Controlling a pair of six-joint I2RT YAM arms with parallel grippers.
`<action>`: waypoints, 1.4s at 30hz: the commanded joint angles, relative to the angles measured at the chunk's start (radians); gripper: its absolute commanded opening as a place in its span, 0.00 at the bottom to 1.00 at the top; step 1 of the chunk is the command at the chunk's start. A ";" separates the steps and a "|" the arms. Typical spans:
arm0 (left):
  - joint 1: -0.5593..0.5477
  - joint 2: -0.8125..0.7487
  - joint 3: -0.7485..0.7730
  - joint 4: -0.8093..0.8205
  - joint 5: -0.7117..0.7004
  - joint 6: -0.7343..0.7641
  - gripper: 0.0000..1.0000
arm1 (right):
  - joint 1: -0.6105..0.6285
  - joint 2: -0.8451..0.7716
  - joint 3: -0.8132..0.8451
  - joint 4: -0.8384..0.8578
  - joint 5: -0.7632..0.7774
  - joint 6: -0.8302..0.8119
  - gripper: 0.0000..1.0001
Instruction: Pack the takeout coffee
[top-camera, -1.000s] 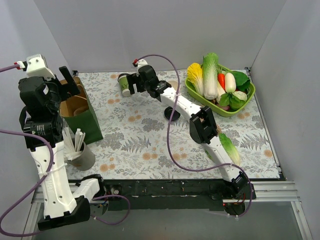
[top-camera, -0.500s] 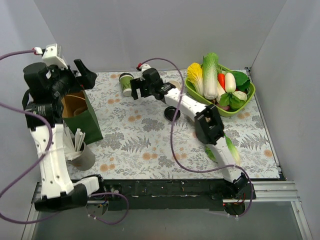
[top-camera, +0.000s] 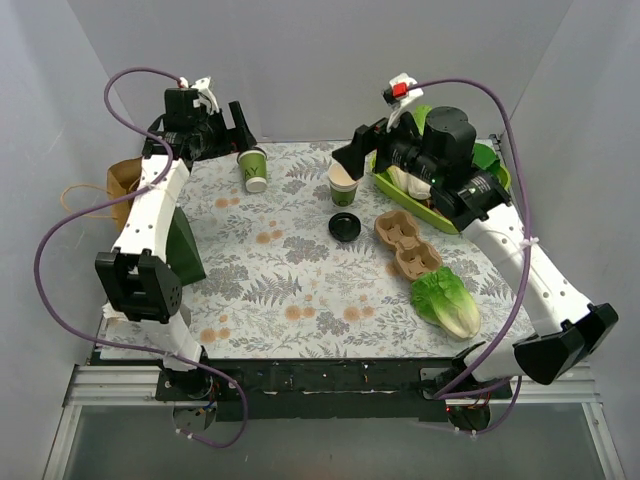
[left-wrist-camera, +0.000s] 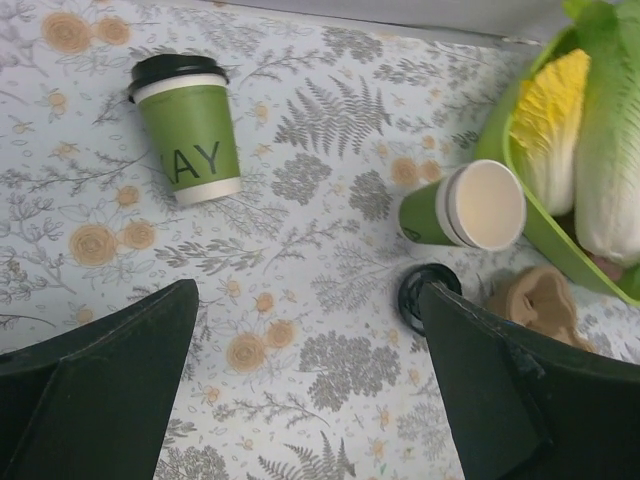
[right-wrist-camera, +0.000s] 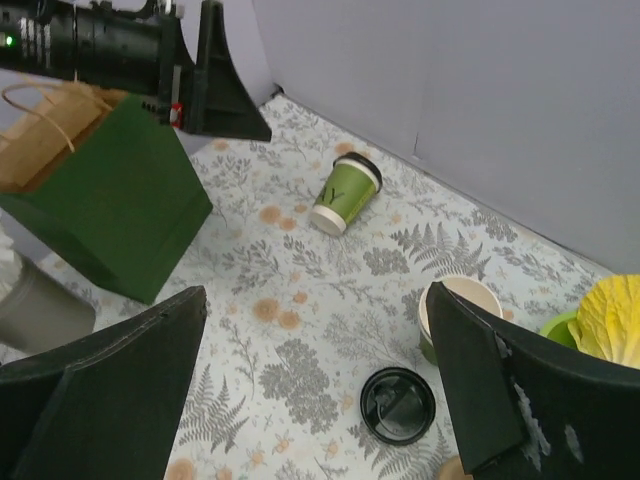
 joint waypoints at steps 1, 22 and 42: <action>0.000 0.072 0.044 0.010 -0.172 -0.060 0.95 | -0.014 0.001 -0.100 -0.086 0.042 -0.083 0.98; -0.025 0.557 0.178 0.217 -0.265 -0.017 0.96 | -0.054 -0.088 -0.177 -0.138 0.101 -0.170 0.98; -0.043 0.616 0.206 0.214 -0.186 0.021 0.68 | -0.096 -0.053 -0.181 -0.134 0.084 -0.166 0.98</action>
